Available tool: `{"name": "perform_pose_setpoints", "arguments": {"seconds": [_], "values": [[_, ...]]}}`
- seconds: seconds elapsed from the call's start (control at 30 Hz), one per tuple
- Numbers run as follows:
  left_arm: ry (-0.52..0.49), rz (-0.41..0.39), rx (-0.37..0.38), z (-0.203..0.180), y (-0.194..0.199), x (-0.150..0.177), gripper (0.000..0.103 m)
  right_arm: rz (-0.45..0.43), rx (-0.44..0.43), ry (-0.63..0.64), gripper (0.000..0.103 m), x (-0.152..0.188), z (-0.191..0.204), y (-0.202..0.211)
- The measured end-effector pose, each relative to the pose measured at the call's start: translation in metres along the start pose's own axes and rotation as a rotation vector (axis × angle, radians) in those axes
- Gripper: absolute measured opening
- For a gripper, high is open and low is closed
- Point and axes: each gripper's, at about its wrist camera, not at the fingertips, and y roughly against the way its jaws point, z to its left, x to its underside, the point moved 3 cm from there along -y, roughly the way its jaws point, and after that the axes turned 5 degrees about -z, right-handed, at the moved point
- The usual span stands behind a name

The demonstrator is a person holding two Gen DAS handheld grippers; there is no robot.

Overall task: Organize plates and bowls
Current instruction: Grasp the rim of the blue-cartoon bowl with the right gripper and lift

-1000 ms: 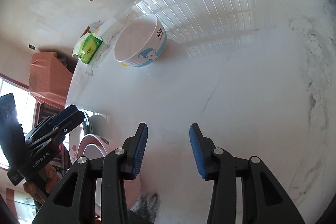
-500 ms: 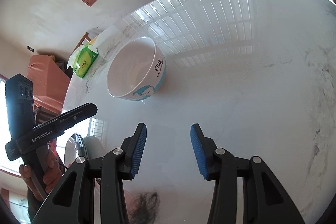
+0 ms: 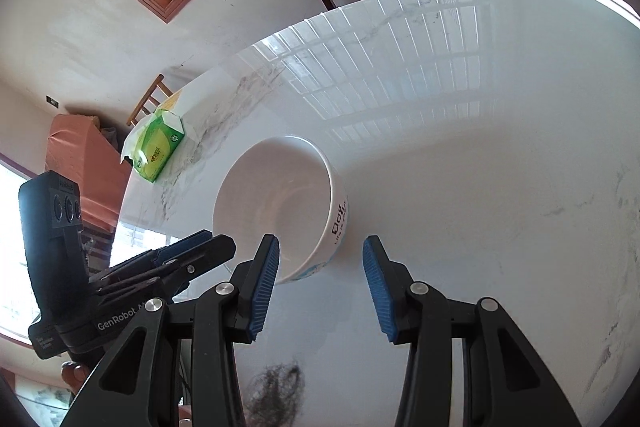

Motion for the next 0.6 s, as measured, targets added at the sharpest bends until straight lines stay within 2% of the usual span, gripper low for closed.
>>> {"name": "perform_pose_setpoints", "arguments": {"seconds": [0.27, 0.3, 0.33, 0.37, 0.4, 0.43, 0.6], "values": [[-0.021, 0.071, -0.078, 0.001, -0.030, -0.002, 0.043, 0.044, 0.051, 0.024, 0.042, -0.008, 0.000, -0.028], [-0.012, 0.078, -0.087, 0.002, -0.034, -0.001, 0.043, 0.053, 0.060, 0.034, 0.038, -0.007, -0.001, -0.032], [-0.003, 0.088, -0.097, 0.004, -0.038, -0.001, 0.043, 0.063, 0.067, 0.045, 0.026, -0.006, -0.002, -0.036], [0.006, 0.102, -0.100, 0.007, -0.041, -0.001, 0.043, 0.079, 0.075, 0.055, 0.020, -0.004, -0.002, -0.040], [0.015, 0.122, -0.105, 0.008, -0.045, 0.000, 0.026, 0.081, 0.073, 0.057, 0.018, -0.003, -0.004, -0.042], [0.018, 0.142, -0.119, 0.009, -0.049, 0.002, 0.018, 0.084, 0.062, 0.063, 0.015, -0.003, -0.004, -0.043], [0.011, 0.120, -0.139, 0.007, -0.044, 0.004, 0.016, 0.111, 0.040, 0.033, 0.015, 0.000, -0.007, -0.040]]}}
